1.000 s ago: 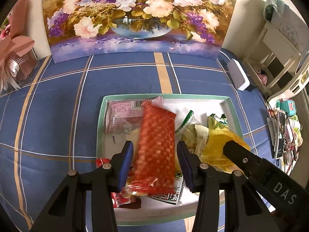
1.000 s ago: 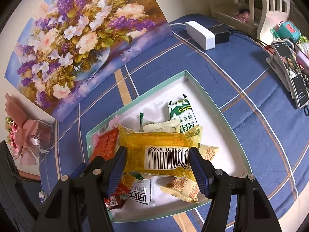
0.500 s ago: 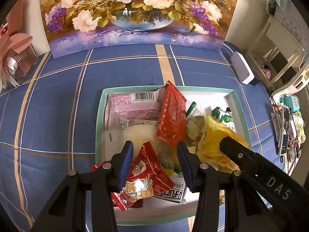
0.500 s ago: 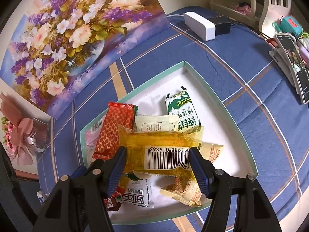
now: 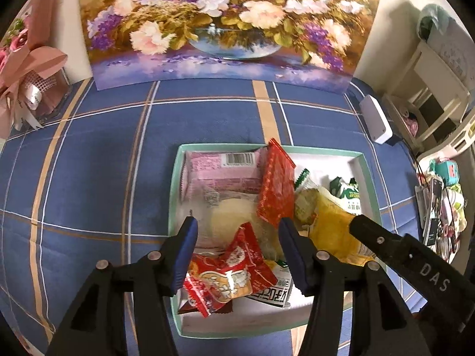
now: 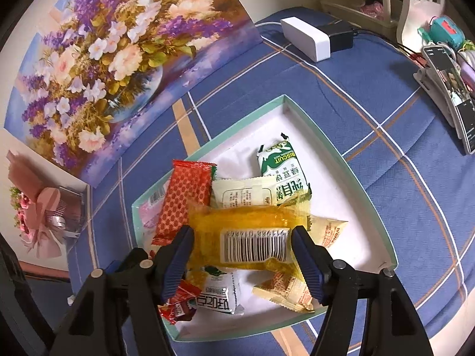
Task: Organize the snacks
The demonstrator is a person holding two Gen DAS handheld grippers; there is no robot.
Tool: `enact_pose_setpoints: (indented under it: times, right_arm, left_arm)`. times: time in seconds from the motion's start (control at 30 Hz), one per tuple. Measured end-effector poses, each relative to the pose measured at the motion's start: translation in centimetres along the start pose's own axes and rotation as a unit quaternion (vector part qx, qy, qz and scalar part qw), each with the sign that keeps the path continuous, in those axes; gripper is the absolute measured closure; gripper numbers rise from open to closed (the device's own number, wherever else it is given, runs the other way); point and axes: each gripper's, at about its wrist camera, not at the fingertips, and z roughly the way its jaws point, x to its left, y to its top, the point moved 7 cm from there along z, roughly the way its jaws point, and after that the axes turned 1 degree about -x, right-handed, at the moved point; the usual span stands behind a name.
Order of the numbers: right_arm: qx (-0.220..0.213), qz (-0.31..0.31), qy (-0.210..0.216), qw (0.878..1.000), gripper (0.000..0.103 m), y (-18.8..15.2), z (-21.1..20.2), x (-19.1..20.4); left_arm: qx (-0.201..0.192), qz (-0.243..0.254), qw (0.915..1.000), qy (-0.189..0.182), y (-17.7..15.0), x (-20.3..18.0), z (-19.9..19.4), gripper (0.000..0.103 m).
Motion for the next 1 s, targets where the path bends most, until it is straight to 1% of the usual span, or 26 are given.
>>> enact_pose_setpoints:
  times: [0.2,0.27,0.33,0.37,0.4,0.43,0.5,0.57,0.63,0.67,0.7,0.83,0.9,1.0]
  right_arm:
    - [-0.007,-0.012,0.001,1.000,0.030,0.1,-0.9,0.6]
    - [-0.010,-0.020,0.000,1.000,0.030,0.2,-1.2,0.9]
    - [-0.014,-0.028,-0.004,1.000,0.030,0.2,-1.4,1.2]
    - [-0.015,-0.031,-0.006,0.999,0.028,0.2,-1.4,1.3]
    - [-0.017,-0.033,-0.008,0.999,0.022,0.2,-1.3,1.4]
    - [-0.019,-0.036,-0.010,0.999,0.020,0.2,-1.3,1.4]
    - [-0.021,-0.040,-0.013,0.999,0.013,0.2,-1.2,1.4]
    - [-0.025,-0.044,-0.014,0.999,0.011,0.3,-1.2,1.5]
    - [-0.026,-0.047,-0.018,0.998,0.010,0.2,-1.0,1.6]
    - [-0.025,-0.049,-0.020,0.998,0.002,0.2,-0.9,1.6]
    - [-0.025,-0.050,-0.020,0.998,0.000,0.1,-0.8,1.6]
    - [-0.024,-0.056,-0.020,0.998,0.000,0.0,-0.6,1.9]
    - [-0.024,-0.060,-0.022,0.998,0.000,0.0,-0.5,2.0]
    - [-0.027,-0.066,-0.025,0.997,0.000,0.0,-0.6,2.2]
  left_arm:
    - [-0.006,-0.034,0.9992,0.019,0.5,2.3,-0.7,0.043]
    - [-0.009,-0.049,0.9983,0.030,0.7,3.4,-0.8,0.039]
    - [-0.011,-0.061,0.9972,0.041,0.7,4.4,-0.9,0.033]
    - [-0.011,-0.066,0.9966,0.048,0.7,5.0,-0.9,0.032]
    - [-0.009,-0.074,0.9955,0.058,0.6,5.8,-0.7,0.029]
    - [-0.007,-0.079,0.9946,0.067,0.6,6.3,-0.6,0.021]
    - [-0.005,-0.090,0.9919,0.089,0.4,7.5,-0.3,0.010]
    - [-0.001,-0.102,0.9888,0.109,0.2,8.7,0.0,0.010]
    - [0.003,-0.112,0.9869,0.116,0.0,9.5,0.4,0.009]
    - [0.004,-0.117,0.9861,0.118,-0.1,9.8,0.5,0.009]
    - [0.006,-0.122,0.9850,0.122,-0.1,10.2,0.7,0.009]
    - [0.012,-0.132,0.9812,0.140,-0.5,11.0,1.4,0.009]
    - [0.021,-0.136,0.9803,0.142,-0.8,11.2,1.9,0.009]
    - [0.023,-0.139,0.9797,0.143,-0.9,11.3,2.0,0.009]
